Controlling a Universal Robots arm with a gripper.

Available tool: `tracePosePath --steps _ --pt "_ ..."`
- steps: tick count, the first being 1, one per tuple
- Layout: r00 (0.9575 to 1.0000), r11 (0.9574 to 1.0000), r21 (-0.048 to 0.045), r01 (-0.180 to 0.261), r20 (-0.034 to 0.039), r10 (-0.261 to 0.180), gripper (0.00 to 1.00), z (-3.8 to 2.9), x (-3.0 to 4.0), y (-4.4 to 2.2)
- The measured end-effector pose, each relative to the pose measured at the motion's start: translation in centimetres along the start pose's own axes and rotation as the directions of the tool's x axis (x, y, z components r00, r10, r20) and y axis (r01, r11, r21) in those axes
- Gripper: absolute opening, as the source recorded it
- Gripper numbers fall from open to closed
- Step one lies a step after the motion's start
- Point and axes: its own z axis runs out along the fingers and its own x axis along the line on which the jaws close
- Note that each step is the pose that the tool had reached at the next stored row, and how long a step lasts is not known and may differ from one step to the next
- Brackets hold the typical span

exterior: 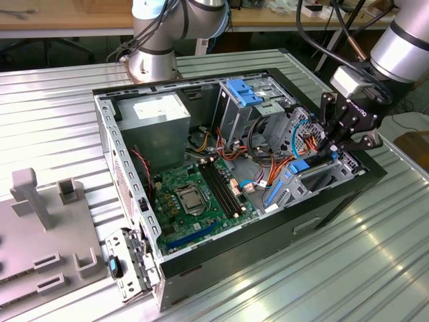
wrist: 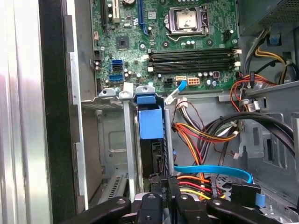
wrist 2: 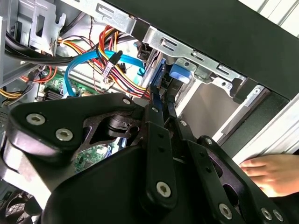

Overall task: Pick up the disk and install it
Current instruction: 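Insert the first disk wire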

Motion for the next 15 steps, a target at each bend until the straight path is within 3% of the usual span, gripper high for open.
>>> tracePosePath --steps 15 --pt "0.9999 0.9999 -0.0008 0.015 0.0068 -0.015 0.17 0.20 0.34 0.10"
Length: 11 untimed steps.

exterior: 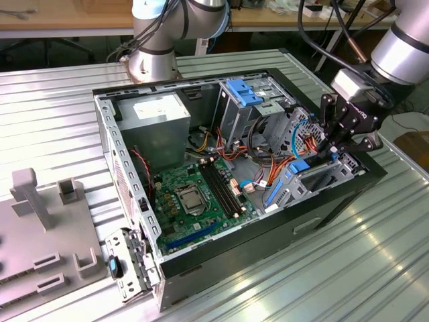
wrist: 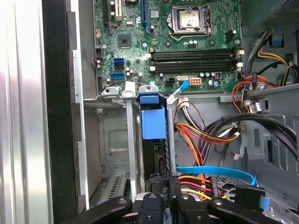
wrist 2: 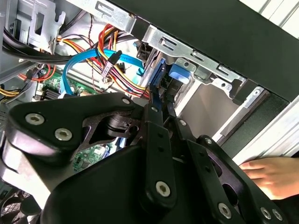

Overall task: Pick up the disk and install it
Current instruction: 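Insert the first disk wire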

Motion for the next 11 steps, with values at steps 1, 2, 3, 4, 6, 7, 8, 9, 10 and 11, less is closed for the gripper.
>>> tracePosePath --steps 1,2,3,4,6,7,8,9,10,11 --pt "1.0000 1.0000 0.0000 0.000 0.0005 0.000 0.17 0.01 0.02 0.03" --pt "1.0000 1.0000 0.0000 0.000 0.0007 0.000 0.17 0.01 0.03 0.05" --pt "1.0000 1.0000 0.0000 0.000 0.0007 0.000 0.17 0.01 0.03 0.05" --pt "1.0000 1.0000 -0.0001 0.000 0.0006 0.000 0.17 0.01 0.03 0.06" --pt "1.0000 1.0000 0.0000 0.000 0.0008 0.000 0.17 0.03 0.03 0.06" --pt "1.0000 1.0000 -0.0001 0.000 0.0011 0.000 0.17 0.04 0.03 0.06" --pt "1.0000 1.0000 0.0000 0.000 0.0012 0.000 0.17 0.04 0.03 0.06" --pt "1.0000 1.0000 -0.0001 0.000 0.0012 0.000 0.17 0.04 0.03 0.06" --pt "1.0000 1.0000 -0.0001 0.000 0.0012 0.000 0.17 0.04 0.03 0.06" --pt "1.0000 1.0000 -0.0001 0.000 0.0013 0.000 0.17 0.04 0.03 0.06"
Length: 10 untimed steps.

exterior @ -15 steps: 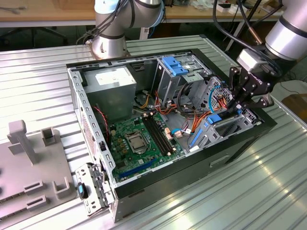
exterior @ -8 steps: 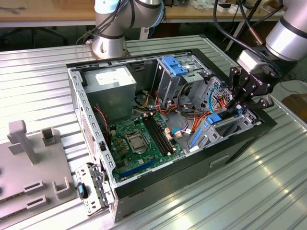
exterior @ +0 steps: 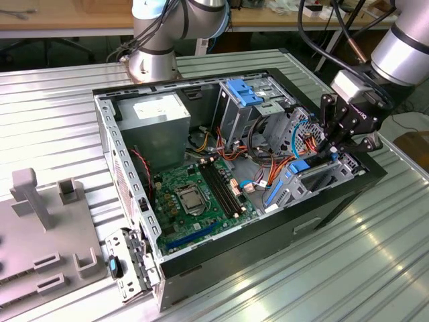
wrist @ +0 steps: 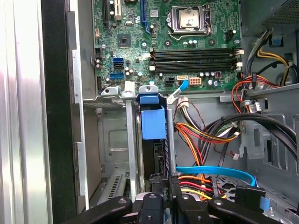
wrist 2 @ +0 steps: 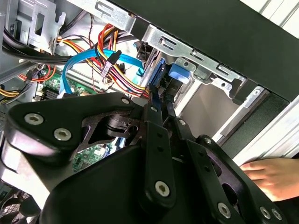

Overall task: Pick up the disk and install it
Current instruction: 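Insert the first disk wire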

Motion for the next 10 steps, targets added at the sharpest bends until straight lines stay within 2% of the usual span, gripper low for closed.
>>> tracePosePath --steps 10 --pt "1.0000 1.0000 0.0000 0.000 0.0005 0.000 0.17 0.21 0.01 -0.01"
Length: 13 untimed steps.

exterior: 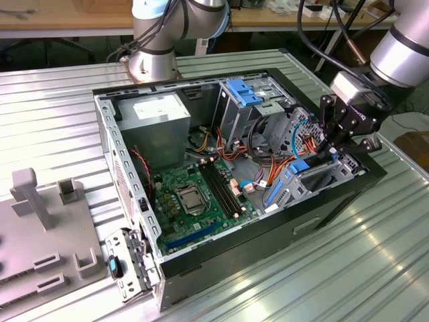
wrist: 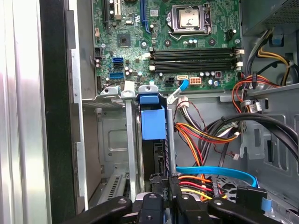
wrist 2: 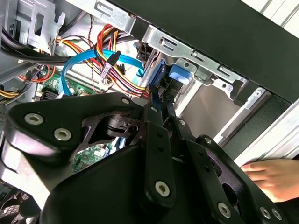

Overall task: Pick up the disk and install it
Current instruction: 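Insert the first disk wire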

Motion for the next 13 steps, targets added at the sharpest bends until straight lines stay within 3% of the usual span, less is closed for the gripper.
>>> tracePosePath --steps 13 --pt "1.0000 1.0000 0.0000 0.000 0.0010 0.000 0.17 0.18 0.01 0.00"
